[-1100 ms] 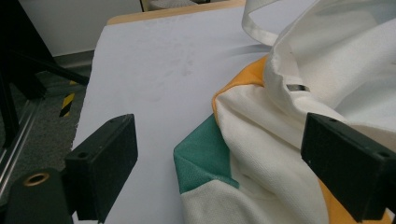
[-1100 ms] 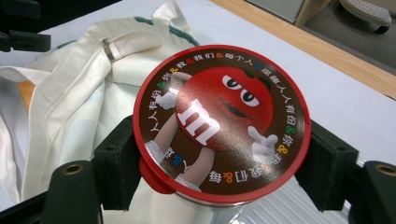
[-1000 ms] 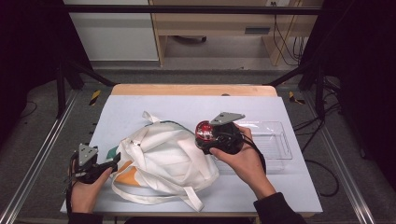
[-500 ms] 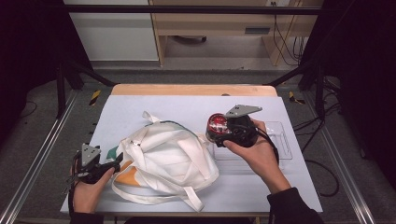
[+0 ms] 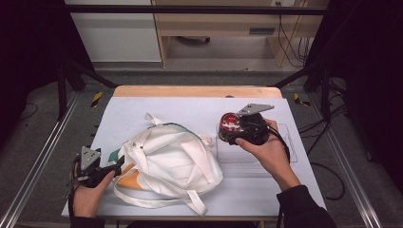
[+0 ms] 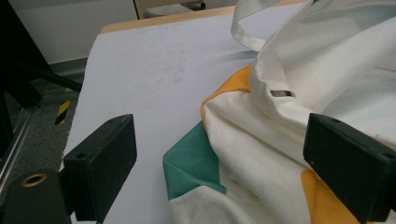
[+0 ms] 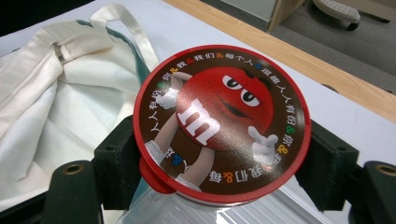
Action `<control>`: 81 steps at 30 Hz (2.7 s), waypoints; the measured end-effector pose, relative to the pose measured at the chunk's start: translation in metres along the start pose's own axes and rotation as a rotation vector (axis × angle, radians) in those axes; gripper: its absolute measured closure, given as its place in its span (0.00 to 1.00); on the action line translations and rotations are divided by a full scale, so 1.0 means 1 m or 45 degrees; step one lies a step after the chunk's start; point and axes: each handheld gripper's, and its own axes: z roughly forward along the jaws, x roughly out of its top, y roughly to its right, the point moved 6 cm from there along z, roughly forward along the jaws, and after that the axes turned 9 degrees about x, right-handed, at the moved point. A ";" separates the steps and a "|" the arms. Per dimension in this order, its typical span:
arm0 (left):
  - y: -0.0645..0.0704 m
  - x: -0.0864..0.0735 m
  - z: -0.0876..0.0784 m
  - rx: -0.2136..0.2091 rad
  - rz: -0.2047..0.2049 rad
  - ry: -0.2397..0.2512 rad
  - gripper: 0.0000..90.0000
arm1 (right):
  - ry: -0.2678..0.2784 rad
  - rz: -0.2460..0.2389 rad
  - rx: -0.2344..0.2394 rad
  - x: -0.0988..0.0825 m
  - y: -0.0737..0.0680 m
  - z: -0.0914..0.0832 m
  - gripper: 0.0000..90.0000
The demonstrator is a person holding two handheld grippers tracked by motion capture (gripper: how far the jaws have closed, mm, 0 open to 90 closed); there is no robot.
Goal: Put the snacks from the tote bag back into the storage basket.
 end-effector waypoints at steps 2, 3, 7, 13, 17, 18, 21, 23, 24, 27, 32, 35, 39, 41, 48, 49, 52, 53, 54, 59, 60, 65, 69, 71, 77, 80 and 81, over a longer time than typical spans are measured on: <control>-0.001 0.000 0.000 0.002 -0.002 0.001 0.11 | -0.005 -0.005 0.004 0.000 0.003 -0.001 0.29; -0.001 0.000 0.000 0.002 -0.005 0.001 0.11 | -0.005 -0.005 0.006 0.000 0.005 -0.002 0.29; 0.000 0.001 0.001 -0.002 0.000 0.003 0.11 | 0.006 0.001 0.017 0.001 0.011 -0.003 0.29; -0.002 0.001 0.001 0.007 0.012 0.005 0.11 | -0.017 -0.014 0.045 -0.001 0.021 0.000 0.29; -0.002 0.002 0.001 0.018 0.023 0.008 0.11 | -0.045 -0.028 0.065 -0.001 0.028 0.003 0.29; -0.001 0.002 0.002 0.022 0.031 0.007 0.11 | -0.047 -0.037 0.075 -0.001 0.029 0.003 0.29; 0.001 0.004 0.001 0.030 0.037 0.016 0.11 | -0.056 -0.050 0.098 -0.004 0.031 0.003 0.29; 0.003 0.004 -0.001 0.025 0.046 0.025 0.11 | -0.062 -0.067 0.101 -0.007 0.031 0.002 0.29; 0.004 0.004 -0.003 0.025 0.051 0.032 0.11 | -0.069 -0.071 0.101 -0.009 0.032 0.002 0.29; 0.005 0.003 -0.005 0.031 0.059 0.038 0.11 | -0.071 -0.050 0.098 -0.013 0.034 -0.001 0.29; 0.002 0.002 -0.009 0.036 0.052 0.047 0.11 | -0.082 -0.056 0.090 -0.019 0.035 -0.006 0.29; 0.002 0.002 -0.008 0.029 0.048 0.047 0.11 | -0.089 -0.067 0.092 -0.021 0.039 -0.005 0.29; 0.002 0.002 -0.007 0.028 0.048 0.045 0.11 | -0.092 -0.063 0.105 -0.021 0.043 0.001 0.29; 0.001 0.002 -0.007 0.029 0.047 0.043 0.11 | -0.096 -0.062 0.109 -0.021 0.044 0.005 0.29; 0.001 0.002 -0.008 0.027 0.048 0.044 0.11 | -0.123 -0.079 0.127 -0.023 0.043 0.016 0.29; 0.001 0.002 -0.008 0.027 0.048 0.044 0.11 | -0.124 -0.080 0.131 -0.023 0.043 0.018 0.29; 0.001 0.002 -0.008 0.029 0.049 0.044 0.11 | -0.134 -0.080 0.144 -0.025 0.045 0.021 0.29; 0.001 0.002 -0.007 0.029 0.048 0.043 0.12 | -0.137 -0.082 0.150 -0.025 0.046 0.022 0.29; 0.001 0.002 -0.007 0.029 0.046 0.044 0.11 | -0.136 -0.080 0.154 -0.026 0.047 0.024 0.29; 0.001 0.002 -0.007 0.029 0.043 0.045 0.11 | -0.157 -0.092 0.171 -0.030 0.047 0.030 0.29; 0.001 0.002 -0.007 0.030 0.043 0.044 0.11 | -0.166 -0.096 0.174 -0.030 0.047 0.030 0.29; 0.000 0.002 -0.008 0.031 0.044 0.046 0.11 | -0.180 -0.108 0.185 -0.030 0.043 0.036 0.29; -0.001 0.002 -0.008 0.032 0.036 0.049 0.11 | -0.185 -0.116 0.189 -0.030 0.041 0.040 0.29; -0.001 0.002 -0.008 0.032 0.033 0.049 0.11 | -0.184 -0.115 0.190 -0.029 0.039 0.042 0.29; -0.001 0.002 -0.008 0.031 0.036 0.048 0.12 | -0.200 -0.122 0.193 -0.030 0.038 0.047 0.29; -0.001 0.002 -0.008 0.030 0.037 0.048 0.12 | -0.200 -0.120 0.195 -0.030 0.038 0.048 0.29; -0.001 0.002 -0.008 0.030 0.036 0.048 0.12 | -0.197 -0.119 0.193 -0.030 0.038 0.049 0.29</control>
